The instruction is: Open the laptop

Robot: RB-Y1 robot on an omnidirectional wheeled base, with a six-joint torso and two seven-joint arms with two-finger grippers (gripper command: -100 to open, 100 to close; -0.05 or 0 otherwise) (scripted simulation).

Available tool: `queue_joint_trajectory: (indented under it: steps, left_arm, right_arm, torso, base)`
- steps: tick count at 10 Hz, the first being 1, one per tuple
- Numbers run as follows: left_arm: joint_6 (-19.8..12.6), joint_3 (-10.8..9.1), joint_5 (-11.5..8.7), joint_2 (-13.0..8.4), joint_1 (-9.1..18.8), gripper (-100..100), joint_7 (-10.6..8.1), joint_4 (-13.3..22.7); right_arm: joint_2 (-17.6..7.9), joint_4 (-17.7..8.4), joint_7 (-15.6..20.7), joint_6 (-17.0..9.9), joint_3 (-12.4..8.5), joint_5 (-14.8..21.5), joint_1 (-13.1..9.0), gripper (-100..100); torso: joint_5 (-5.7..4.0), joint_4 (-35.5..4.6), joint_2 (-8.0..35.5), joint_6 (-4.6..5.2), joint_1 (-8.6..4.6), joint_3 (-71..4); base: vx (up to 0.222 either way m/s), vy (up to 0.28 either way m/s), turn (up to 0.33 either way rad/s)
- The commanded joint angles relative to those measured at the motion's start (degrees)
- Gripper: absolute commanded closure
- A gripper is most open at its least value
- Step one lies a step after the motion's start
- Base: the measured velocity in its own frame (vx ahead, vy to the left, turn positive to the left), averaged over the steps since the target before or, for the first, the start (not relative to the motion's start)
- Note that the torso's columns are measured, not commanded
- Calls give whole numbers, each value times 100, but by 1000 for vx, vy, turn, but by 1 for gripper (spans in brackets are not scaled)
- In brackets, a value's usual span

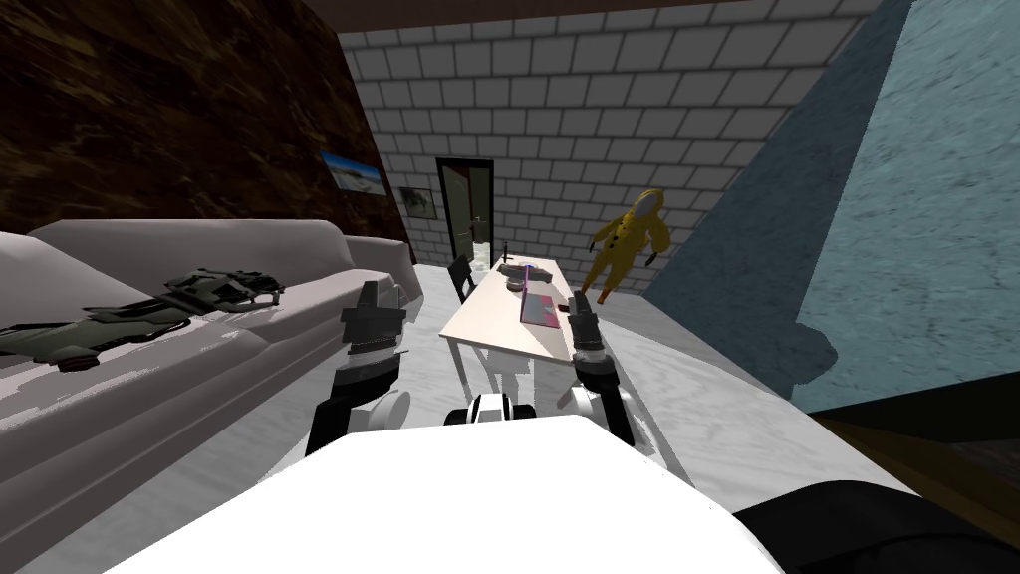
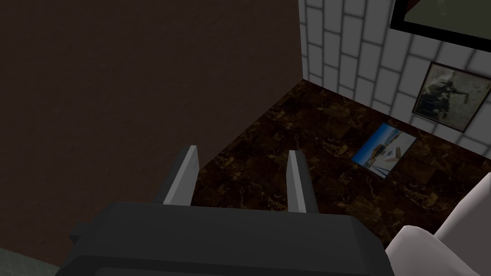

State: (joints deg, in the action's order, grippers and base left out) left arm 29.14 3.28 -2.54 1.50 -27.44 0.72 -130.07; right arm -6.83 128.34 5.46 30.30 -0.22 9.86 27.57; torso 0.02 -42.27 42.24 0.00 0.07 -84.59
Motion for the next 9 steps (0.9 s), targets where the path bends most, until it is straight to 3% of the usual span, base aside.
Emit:
queue_joint_trajectory:
  steps: [1,9]
  left_arm:
    - [0,0,0,0,0,0,0,0]
    - [0,0,0,0,0,0,0,0]
  right_arm:
    - [-246,-156,219,-183,-80,276,-113,-100]
    - [-735,-862,1120,-724,-411,1423,-470,-100]
  torso:
    - [0,-1,1,0,-1,0]
    - [0,1,-6,0,-2,-4]
  base:
    - [26,79,-1]
    - [36,98,-2]
